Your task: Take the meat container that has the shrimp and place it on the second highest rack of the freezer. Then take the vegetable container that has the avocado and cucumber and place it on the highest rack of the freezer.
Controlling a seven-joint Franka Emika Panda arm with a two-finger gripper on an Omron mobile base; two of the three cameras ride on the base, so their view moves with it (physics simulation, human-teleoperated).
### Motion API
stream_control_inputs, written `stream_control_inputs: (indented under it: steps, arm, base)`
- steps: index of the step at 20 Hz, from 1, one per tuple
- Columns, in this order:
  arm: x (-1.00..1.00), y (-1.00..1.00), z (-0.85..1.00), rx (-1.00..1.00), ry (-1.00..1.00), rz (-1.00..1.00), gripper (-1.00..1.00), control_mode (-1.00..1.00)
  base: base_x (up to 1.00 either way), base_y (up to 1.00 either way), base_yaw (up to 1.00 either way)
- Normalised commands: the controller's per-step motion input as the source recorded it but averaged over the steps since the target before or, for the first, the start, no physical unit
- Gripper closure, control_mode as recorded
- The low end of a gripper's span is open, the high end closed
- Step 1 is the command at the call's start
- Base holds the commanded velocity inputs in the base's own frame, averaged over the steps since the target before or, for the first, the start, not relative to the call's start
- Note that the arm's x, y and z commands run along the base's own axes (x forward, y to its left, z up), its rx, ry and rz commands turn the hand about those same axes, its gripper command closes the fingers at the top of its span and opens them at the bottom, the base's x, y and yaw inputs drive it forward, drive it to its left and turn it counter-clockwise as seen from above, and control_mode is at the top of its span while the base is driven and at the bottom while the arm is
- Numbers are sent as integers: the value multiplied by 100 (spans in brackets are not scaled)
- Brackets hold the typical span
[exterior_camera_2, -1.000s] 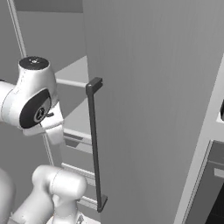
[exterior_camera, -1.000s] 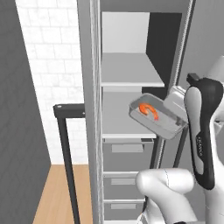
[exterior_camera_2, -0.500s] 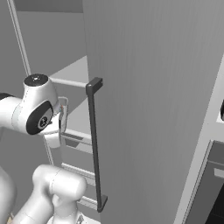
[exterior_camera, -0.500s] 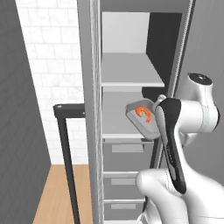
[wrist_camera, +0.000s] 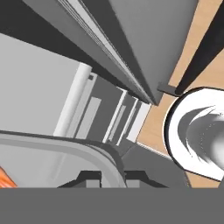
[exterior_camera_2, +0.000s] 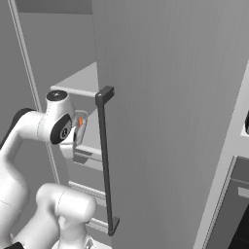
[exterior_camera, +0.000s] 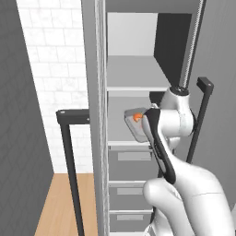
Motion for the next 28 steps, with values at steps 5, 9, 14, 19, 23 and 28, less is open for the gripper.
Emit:
stream_control_inputs:
  steps: [5, 9, 14, 19, 23, 28]
  arm:
    - [89, 19, -26, 0, 3, -16, 100, -100]
    - [76, 0, -49, 0, 0, -13, 100, -100]
    - [43, 0, -63, 0, -1, -4, 100, -100]
    - [47, 0, -38, 0, -1, -4, 100, -100]
    - [52, 0, -36, 0, 0, -6, 100, -100]
    - [52, 0, -23, 0, 0, -7, 100, -100]
  base:
    - [0, 0, 0]
    - [0, 0, 0]
    - [0, 0, 0]
    - [0, 0, 0]
    - [0, 0, 0]
    - [0, 0, 0]
